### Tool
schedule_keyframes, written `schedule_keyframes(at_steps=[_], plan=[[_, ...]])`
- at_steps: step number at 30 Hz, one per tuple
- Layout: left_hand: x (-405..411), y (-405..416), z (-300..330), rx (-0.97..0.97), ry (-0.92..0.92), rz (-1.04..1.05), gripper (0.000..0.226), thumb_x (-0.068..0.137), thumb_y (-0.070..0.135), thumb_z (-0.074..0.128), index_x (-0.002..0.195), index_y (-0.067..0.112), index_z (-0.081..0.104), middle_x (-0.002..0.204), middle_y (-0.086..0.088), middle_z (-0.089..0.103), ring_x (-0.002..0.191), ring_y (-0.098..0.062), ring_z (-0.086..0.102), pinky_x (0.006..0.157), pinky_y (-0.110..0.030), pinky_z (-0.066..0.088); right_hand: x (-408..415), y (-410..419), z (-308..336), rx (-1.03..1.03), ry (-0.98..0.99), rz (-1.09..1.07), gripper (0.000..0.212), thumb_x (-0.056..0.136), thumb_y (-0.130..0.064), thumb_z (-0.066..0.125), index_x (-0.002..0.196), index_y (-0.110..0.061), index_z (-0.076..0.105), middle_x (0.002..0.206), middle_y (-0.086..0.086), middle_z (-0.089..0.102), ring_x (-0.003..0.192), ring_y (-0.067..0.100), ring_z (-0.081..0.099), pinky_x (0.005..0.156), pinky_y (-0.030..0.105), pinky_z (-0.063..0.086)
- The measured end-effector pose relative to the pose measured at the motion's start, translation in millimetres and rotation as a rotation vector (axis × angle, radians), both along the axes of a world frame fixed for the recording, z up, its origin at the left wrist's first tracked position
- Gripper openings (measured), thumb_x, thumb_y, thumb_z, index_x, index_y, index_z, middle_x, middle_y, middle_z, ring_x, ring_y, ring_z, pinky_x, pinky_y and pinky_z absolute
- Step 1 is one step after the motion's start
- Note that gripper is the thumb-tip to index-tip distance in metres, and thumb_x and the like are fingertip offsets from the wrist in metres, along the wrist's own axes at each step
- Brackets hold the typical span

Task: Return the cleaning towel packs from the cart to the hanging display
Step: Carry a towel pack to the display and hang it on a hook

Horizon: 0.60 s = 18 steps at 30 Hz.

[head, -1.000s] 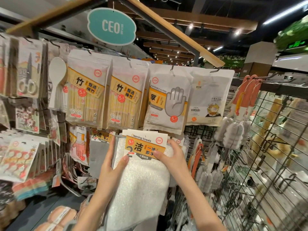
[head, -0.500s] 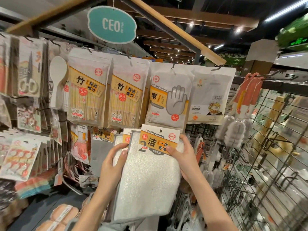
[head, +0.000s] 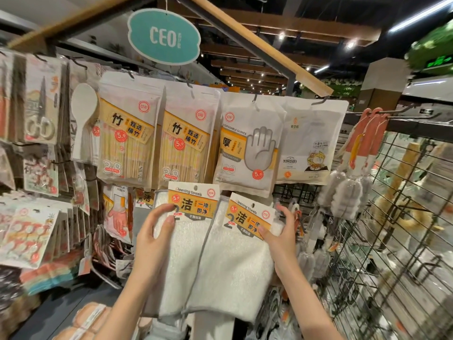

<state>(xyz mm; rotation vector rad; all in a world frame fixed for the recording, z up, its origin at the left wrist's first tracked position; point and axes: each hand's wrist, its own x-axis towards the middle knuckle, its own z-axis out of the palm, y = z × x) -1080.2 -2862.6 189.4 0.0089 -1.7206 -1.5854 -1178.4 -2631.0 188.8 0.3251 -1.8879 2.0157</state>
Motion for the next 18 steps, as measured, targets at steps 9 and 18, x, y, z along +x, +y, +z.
schedule_keyframes(at_steps=[9, 18], plan=[[1.6, -13.7, -3.8, -0.004, 0.004, 0.041, 0.024, 0.096, 0.013, 0.051, 0.109, 0.032, 0.061, 0.114, 0.026, 0.060, 0.110, 0.016, 0.049, 0.086, 0.000, 0.035, -19.3, 7.4, -13.0, 0.121, -0.054, -0.089, 0.031, 0.081, 0.010, 0.061, 0.098, -0.015, 0.054, 0.112, -0.003, 0.055, 0.092, -0.002, 0.054, 0.065, 0.007, 0.047], [1.3, -16.8, -4.4, 0.014, -0.002, 0.053, 0.022, 0.096, 0.016, 0.051, 0.112, 0.029, 0.060, 0.115, 0.026, 0.059, 0.107, 0.020, 0.048, 0.087, -0.010, 0.035, -28.3, 9.5, -15.9, 0.188, -0.030, -0.066, 0.026, 0.083, 0.010, 0.059, 0.097, -0.011, 0.055, 0.107, -0.011, 0.056, 0.094, -0.004, 0.054, 0.064, 0.002, 0.044]])
